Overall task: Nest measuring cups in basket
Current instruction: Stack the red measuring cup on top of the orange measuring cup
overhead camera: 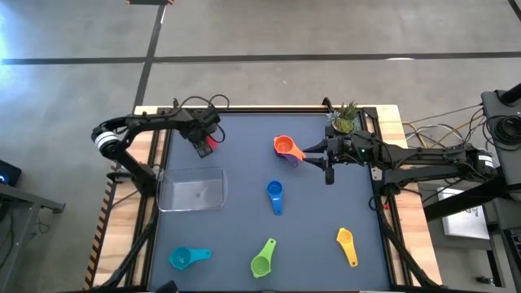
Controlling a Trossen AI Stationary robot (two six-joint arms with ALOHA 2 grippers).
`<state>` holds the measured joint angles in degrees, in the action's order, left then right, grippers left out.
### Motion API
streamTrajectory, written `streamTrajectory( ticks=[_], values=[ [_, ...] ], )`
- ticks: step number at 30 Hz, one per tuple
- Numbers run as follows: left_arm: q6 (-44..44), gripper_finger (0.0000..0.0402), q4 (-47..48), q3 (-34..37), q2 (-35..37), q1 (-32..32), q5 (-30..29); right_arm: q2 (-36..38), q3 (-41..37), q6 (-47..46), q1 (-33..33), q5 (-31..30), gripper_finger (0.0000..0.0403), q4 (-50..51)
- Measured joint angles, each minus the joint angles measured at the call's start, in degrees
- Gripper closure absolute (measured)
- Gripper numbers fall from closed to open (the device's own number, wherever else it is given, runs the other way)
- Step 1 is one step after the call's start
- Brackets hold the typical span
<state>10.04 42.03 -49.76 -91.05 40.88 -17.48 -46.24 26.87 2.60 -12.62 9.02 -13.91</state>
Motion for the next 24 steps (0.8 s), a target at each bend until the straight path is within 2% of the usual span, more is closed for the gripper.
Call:
streamTrajectory(
  ticks=[7,16,24],
  values=[
    [0.0,0.0394,0.0,-0.1,0.0,0.0,-0.3,0.0,0.0,0.0,0.0,0.0,0.028,0.0],
    [0.0,0.0401,2.5,-3.9,0.4,-2.2,0.0,0.0,0.0,0.0,0.0,0.0,0.028,0.0],
    [-1.5,0.0401,4.5,-13.5,1.2,-10.7,0.0,-1.5,0.0,-1.8,-0.3,0.0,0.028,1.8]
  ],
)
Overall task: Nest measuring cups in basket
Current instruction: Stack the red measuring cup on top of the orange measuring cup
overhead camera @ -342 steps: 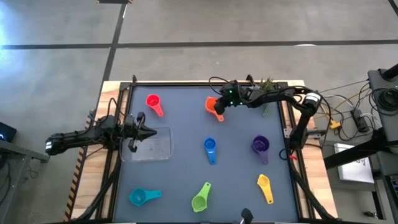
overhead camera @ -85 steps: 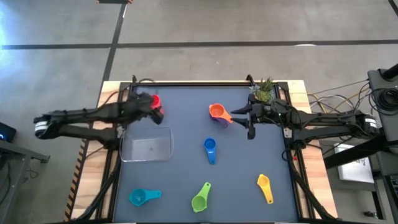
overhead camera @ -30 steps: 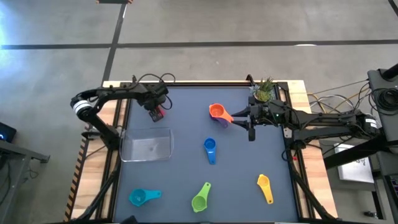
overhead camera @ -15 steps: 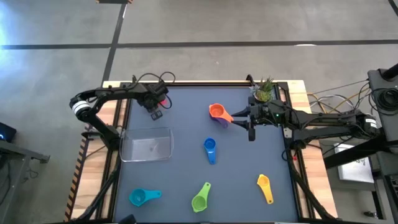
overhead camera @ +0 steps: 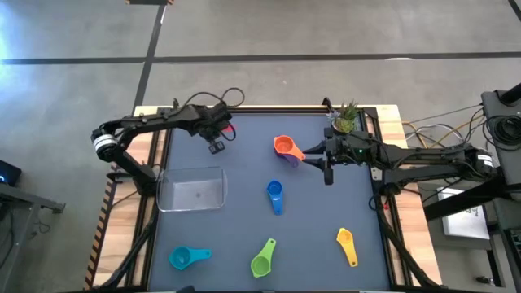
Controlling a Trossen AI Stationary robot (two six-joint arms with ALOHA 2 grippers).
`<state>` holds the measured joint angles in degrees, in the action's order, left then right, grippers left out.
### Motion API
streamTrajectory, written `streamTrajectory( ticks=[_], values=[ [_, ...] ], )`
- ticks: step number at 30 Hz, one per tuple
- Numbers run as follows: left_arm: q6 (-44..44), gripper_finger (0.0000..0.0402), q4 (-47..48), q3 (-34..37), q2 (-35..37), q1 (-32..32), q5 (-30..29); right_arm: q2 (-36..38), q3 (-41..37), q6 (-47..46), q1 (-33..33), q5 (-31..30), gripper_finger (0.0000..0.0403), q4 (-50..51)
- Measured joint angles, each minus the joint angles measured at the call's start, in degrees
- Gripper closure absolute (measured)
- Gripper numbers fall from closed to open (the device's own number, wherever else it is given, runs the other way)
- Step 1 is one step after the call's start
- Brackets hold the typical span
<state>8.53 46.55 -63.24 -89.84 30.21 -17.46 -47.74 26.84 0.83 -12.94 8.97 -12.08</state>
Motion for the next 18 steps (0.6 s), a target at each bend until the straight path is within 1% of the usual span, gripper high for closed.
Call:
streamTrajectory(
  ticks=[5,10,14,18],
  values=[
    [-2.5,0.0401,0.0,-5.5,0.0,-7.3,-1.5,-2.9,0.2,0.5,-0.5,-0.2,0.028,-0.4],
    [-2.2,0.0401,-0.5,-11.1,0.0,-14.1,-2.5,-2.9,1.0,1.4,-1.3,-3.4,0.028,-0.2],
    [-1.5,0.0401,-0.5,-14.8,0.0,-16.9,-2.8,-2.2,1.0,-0.1,-1.3,-3.1,0.028,-1.3],
    [-1.4,0.0401,-0.9,-16.0,0.1,-18.2,-3.2,-4.1,1.0,-1.1,-1.3,-2.9,0.0276,-3.6]
  ],
)
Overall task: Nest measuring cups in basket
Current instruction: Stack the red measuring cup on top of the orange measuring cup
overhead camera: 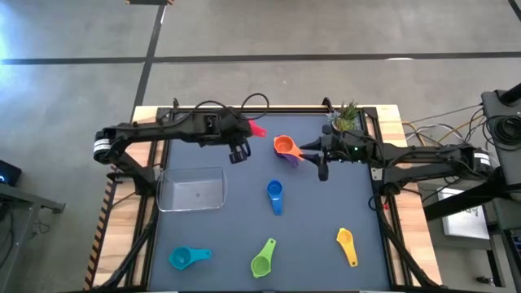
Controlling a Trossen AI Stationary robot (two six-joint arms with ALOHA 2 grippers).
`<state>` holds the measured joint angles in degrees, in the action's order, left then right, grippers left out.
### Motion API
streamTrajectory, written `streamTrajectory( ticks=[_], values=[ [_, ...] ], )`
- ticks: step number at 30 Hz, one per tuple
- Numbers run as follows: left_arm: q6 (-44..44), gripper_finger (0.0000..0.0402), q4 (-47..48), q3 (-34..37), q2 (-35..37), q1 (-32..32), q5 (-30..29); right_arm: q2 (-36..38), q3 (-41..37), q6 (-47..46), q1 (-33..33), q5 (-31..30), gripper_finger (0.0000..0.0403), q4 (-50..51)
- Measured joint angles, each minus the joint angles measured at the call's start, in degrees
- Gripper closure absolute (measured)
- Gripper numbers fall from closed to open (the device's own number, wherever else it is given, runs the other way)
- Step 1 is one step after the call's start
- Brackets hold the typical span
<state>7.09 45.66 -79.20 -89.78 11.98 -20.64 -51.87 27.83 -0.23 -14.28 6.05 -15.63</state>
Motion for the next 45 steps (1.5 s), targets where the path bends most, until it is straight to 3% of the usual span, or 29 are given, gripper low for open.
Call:
streamTrajectory(
  ticks=[7,11,22,29,37,45],
  values=[
    [-0.1,0.0402,-0.4,1.4,0.0,-0.4,1.9,-6.6,0.0,16.4,0.0,-9.1,0.024,-8.6],
    [-0.1,0.0402,-0.5,1.8,0.0,-0.4,2.2,-10.4,0.0,24.1,0.1,-9.1,0.022,-15.9],
    [-0.9,0.0402,-6.0,5.5,0.0,-0.7,3.2,-18.2,0.0,20.4,0.4,-7.3,0.0185,-29.3],
    [-1.8,0.0402,-8.4,5.5,0.0,-0.8,3.2,-21.2,0.1,19.6,1.5,-7.1,0.0138,-35.6],
    [-2.3,0.0402,-11.5,5.8,0.0,-1.9,3.2,-26.4,5.8,17.8,1.7,-7.2,0.0086,-35.4],
    [-2.7,0.0401,-13.0,6.0,-1.5,-3.1,3.2,-32.6,11.0,17.9,1.7,-7.6,0.0067,-35.3]
  ],
)
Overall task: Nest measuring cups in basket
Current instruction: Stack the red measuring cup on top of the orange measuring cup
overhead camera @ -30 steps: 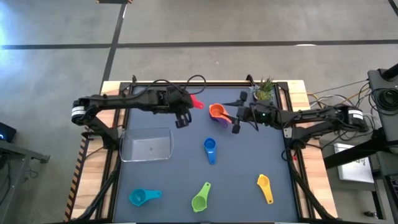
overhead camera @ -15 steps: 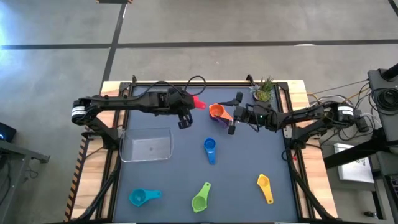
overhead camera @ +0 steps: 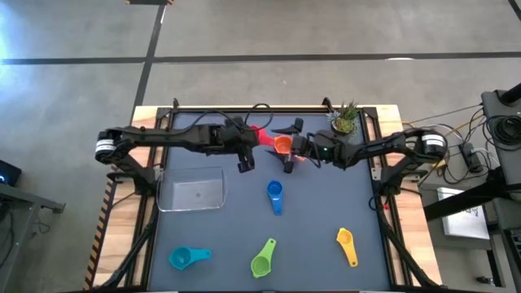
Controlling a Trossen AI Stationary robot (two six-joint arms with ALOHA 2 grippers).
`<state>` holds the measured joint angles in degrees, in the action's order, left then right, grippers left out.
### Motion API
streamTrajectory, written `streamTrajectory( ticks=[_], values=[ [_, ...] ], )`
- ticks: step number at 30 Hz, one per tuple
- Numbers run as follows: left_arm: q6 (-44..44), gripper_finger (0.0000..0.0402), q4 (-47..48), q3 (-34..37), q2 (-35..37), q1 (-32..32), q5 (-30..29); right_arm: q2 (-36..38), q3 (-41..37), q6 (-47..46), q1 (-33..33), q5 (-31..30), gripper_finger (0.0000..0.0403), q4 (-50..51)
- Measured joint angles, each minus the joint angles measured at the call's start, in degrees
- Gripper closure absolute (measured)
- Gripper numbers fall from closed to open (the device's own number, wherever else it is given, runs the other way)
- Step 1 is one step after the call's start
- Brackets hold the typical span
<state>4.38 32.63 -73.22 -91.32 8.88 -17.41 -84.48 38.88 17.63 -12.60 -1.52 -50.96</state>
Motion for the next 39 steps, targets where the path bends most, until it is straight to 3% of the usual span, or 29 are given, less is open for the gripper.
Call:
streamTrajectory(
  ticks=[14,20,33,39],
  values=[
    [0.0,0.0401,0.0,0.2,-3.4,-0.3,1.0,-4.9,3.0,1.8,0.0,-0.3,0.0075,5.8],
    [0.0,0.0401,-0.6,0.2,-3.7,-0.3,0.9,-4.2,6.2,2.1,0.2,-6.2,0.0075,14.6],
    [-0.5,0.0401,-1.0,0.2,-4.2,-0.3,1.0,-4.5,7.7,1.2,0.6,-6.1,0.0078,15.2],
    [-0.5,0.0401,-1.0,0.2,-4.2,-0.3,1.5,-4.5,7.7,1.4,0.6,-6.0,0.0118,16.5]
  ],
)
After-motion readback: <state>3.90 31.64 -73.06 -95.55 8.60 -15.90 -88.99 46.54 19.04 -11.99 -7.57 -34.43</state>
